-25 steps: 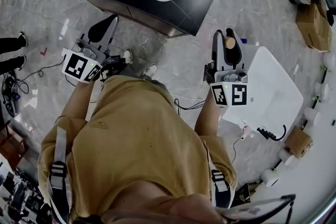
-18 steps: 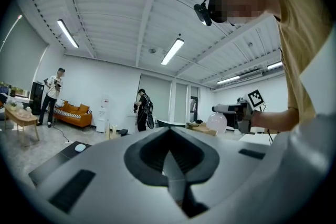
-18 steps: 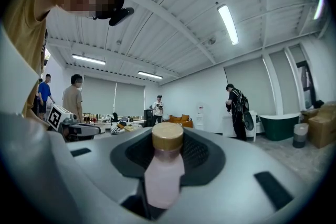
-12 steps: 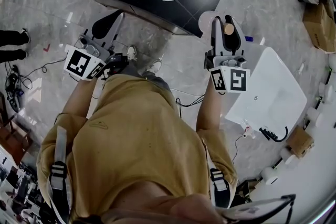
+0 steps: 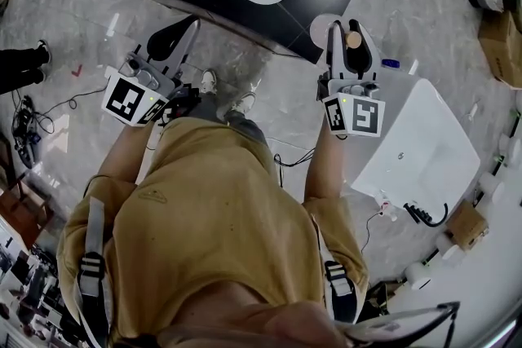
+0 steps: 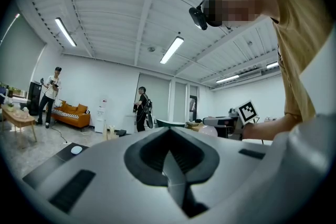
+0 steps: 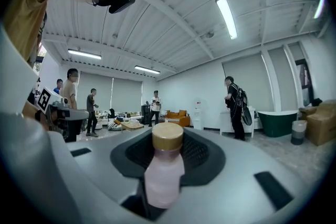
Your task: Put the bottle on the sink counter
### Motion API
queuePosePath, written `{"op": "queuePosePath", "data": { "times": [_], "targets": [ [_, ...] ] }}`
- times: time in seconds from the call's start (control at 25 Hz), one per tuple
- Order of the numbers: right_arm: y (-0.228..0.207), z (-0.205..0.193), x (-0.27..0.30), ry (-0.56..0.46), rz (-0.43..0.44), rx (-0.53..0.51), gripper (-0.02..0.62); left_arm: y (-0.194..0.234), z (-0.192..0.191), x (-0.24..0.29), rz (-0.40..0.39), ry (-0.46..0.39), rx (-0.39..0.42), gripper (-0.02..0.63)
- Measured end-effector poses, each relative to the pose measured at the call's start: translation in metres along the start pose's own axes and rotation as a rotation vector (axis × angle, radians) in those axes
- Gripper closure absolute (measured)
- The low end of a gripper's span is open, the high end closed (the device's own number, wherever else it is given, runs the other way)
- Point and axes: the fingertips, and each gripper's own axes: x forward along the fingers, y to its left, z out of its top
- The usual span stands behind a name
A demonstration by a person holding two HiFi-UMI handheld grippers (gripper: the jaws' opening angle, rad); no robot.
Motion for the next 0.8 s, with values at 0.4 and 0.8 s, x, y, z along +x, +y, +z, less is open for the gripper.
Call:
{"op": "queuePosePath", "data": {
  "times": [0.4, 0.8],
  "targets": [
    [-0.009, -0.037, 0.022, 0.05, -0.017, -0.012, 0.475, 0.0, -0.004, 0.008, -0.006, 0.009, 0.001, 0.604],
    [-0.014, -0.069, 0.039, 0.102, -0.025, -0.014, 0.474, 0.001, -0.012, 0.014, -0.013, 0.022, -0.013, 0.604]
  ]
}}
